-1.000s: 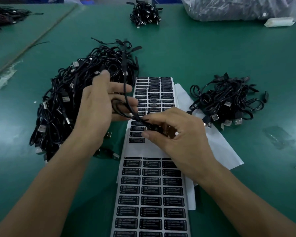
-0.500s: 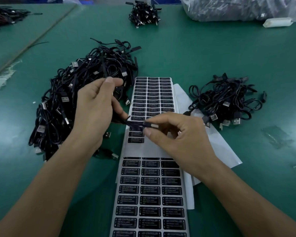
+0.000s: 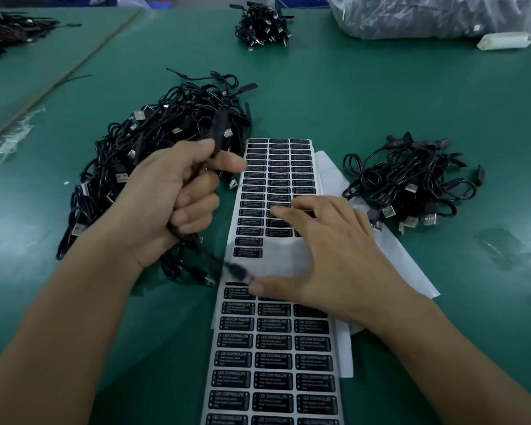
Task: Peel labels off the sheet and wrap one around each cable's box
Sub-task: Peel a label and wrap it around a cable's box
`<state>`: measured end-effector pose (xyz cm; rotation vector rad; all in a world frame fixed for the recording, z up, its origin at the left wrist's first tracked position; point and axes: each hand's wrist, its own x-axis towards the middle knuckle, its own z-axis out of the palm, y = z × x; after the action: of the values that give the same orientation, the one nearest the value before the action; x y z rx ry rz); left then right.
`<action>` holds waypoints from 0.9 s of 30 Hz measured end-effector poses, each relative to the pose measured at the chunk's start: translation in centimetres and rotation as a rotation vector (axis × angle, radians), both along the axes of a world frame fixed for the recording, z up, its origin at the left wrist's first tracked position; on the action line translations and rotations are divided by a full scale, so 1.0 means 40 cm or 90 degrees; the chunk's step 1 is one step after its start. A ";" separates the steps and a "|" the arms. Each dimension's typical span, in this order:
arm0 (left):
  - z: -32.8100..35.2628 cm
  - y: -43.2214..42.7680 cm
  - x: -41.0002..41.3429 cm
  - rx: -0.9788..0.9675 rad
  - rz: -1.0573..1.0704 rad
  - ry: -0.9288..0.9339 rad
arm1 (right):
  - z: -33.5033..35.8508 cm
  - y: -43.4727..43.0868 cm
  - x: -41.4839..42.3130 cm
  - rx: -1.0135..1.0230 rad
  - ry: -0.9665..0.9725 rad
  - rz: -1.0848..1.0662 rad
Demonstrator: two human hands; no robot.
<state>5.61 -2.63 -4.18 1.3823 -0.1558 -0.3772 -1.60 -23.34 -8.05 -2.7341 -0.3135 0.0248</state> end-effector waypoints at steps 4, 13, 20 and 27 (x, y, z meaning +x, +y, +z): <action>0.005 0.010 -0.007 0.041 -0.077 0.025 | -0.001 -0.004 -0.001 0.045 0.022 -0.034; -0.008 -0.002 0.002 0.197 0.116 -0.096 | 0.008 -0.006 -0.006 0.055 0.027 -0.201; -0.040 -0.030 -0.009 0.419 0.041 -0.263 | 0.005 -0.010 -0.001 0.240 0.036 -0.225; -0.053 -0.047 -0.021 0.459 -0.013 -0.316 | 0.018 -0.023 0.007 0.299 0.022 -0.231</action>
<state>4.78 -4.50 -6.31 2.1759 -0.4743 -0.0919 -1.33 -24.26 -7.33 -2.2799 0.1726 -0.0893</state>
